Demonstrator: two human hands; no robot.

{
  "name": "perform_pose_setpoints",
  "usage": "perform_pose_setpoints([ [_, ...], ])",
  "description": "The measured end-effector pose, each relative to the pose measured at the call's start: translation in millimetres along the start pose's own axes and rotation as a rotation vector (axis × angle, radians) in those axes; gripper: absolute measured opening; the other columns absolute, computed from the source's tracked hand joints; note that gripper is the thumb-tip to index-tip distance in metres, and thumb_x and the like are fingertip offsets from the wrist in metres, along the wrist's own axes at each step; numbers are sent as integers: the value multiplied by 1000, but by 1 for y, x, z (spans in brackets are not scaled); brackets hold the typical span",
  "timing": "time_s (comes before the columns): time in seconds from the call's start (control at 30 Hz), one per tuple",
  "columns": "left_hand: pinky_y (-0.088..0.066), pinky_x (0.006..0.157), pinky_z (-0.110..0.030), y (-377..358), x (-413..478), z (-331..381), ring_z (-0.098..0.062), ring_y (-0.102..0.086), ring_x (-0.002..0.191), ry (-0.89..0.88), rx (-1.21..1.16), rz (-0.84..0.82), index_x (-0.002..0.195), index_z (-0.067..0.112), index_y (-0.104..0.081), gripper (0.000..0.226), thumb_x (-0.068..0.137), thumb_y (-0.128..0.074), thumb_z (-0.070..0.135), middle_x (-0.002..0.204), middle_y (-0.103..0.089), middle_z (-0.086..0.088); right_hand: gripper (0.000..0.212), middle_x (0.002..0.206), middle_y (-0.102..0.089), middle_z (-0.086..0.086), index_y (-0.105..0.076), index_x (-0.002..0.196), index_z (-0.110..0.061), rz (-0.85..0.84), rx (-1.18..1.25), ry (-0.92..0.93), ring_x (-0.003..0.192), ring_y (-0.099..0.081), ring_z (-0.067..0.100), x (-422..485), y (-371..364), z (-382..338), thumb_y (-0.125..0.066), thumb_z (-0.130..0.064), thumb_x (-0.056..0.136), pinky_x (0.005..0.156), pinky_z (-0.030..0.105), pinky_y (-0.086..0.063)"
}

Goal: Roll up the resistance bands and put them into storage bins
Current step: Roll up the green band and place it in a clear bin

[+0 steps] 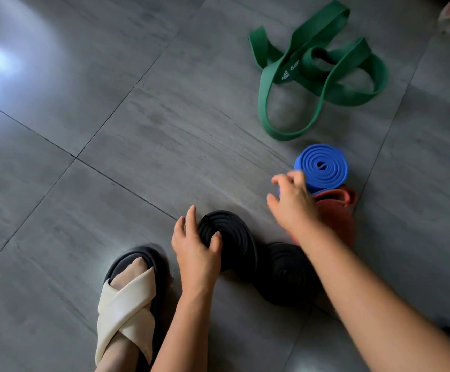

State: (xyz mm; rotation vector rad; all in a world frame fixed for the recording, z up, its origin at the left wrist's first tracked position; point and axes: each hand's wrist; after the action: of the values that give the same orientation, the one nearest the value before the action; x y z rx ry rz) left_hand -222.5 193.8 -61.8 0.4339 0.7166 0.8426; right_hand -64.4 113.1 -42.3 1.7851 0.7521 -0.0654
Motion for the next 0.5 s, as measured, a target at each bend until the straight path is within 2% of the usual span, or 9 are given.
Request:
perform_pose_setpoints([
  [0.1,-23,110,-35,-2,1,8,-30,-29,132,-57,0,61,141,14,-36,67,80,-65,8,144,-34,-16,45,154,-4,7,-41,133,-18,-44,-94,73,124,-42,32,62,16,3,-49,-11,89,97,39,-37],
  [0.17,-20,109,-30,-6,1,14,-28,-28,133,-64,-18,76,140,13,-36,66,81,-64,7,144,-33,-14,48,156,11,2,-40,135,-24,-128,-200,86,127,-39,32,94,25,4,-45,-9,90,97,39,-38],
  [0.2,-18,108,-26,-8,1,16,-27,-27,133,-74,-29,81,139,12,-37,64,81,-64,6,144,-33,-14,47,156,12,1,-41,135,-24,-160,-251,97,128,-38,32,107,26,5,-44,-10,91,98,38,-38],
  [0.27,-15,105,-19,-12,1,20,-25,-27,133,-98,-57,78,137,11,-39,62,81,-64,6,142,-34,-13,43,155,-7,7,-44,134,-19,-220,-278,119,128,-38,31,126,26,5,-45,-13,91,101,35,-35],
  [0.33,-13,101,-12,-13,4,25,-22,-27,132,-104,-83,64,137,10,-39,60,82,-63,7,141,-35,-11,36,141,-35,14,-50,126,-10,-224,-235,133,121,-45,31,134,27,1,-50,-15,90,97,31,-36],
  [0.4,-12,98,-9,-11,9,31,-23,-29,131,-118,-89,86,135,8,-40,58,82,-64,7,139,-38,-11,25,125,-48,17,-54,110,-6,-71,-79,123,112,-50,31,134,41,-4,-57,-14,86,90,31,-38],
  [0.5,-16,100,-12,-4,12,49,-23,-32,129,-146,-110,103,133,6,-41,56,82,-64,8,136,-41,-11,23,111,-56,17,-47,91,-16,282,205,0,105,-53,30,127,109,5,-68,-19,80,81,32,-37],
])
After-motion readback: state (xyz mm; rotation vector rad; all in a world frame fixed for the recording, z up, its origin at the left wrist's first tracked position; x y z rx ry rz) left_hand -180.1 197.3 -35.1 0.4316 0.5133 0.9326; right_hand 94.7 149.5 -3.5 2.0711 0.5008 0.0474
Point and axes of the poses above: each hand's wrist, its own x-axis towards the middle knuckle, its own y-axis out of the back of the hand, z = x × y
